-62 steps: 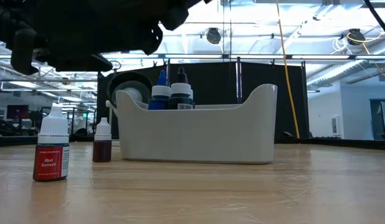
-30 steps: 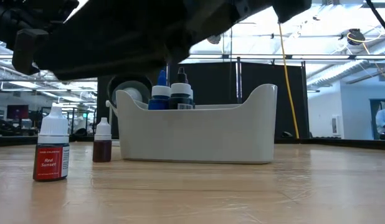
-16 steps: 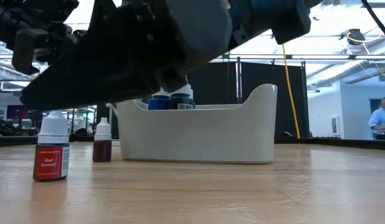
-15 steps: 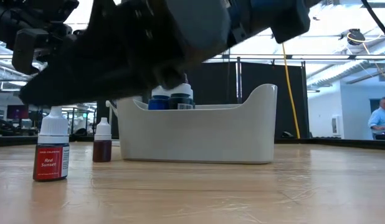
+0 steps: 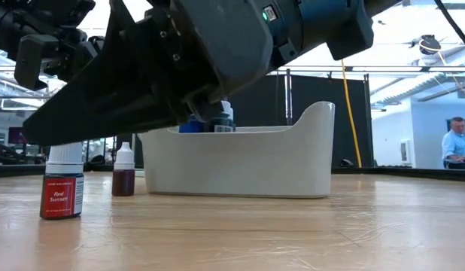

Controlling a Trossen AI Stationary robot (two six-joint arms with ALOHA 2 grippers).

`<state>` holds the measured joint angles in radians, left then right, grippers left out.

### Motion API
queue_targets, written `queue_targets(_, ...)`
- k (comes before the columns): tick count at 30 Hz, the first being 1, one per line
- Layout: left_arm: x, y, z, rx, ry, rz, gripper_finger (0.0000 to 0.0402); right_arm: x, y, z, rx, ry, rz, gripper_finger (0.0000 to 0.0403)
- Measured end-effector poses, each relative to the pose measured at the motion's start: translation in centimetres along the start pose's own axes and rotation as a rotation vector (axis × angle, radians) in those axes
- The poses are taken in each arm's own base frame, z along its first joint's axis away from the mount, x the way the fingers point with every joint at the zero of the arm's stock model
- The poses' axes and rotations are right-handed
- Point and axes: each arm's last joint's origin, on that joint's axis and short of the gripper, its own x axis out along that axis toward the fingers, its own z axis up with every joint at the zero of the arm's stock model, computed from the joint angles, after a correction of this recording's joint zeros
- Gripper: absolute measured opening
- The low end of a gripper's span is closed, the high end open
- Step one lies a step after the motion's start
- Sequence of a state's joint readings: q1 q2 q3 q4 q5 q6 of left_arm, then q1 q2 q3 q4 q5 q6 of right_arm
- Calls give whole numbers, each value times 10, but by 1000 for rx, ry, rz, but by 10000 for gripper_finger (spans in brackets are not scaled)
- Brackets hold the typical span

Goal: Pick & Place food coloring
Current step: Put the red food coloring bottle into the gray bin

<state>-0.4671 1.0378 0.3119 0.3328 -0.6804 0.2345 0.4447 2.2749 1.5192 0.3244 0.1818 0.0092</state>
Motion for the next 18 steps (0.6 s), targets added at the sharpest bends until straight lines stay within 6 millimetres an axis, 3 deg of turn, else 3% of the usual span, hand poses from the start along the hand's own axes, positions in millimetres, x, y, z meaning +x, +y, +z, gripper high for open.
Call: queue_targets(18,0,0,0,0,0,0,37,2,0,-4,17,14,-1,160)
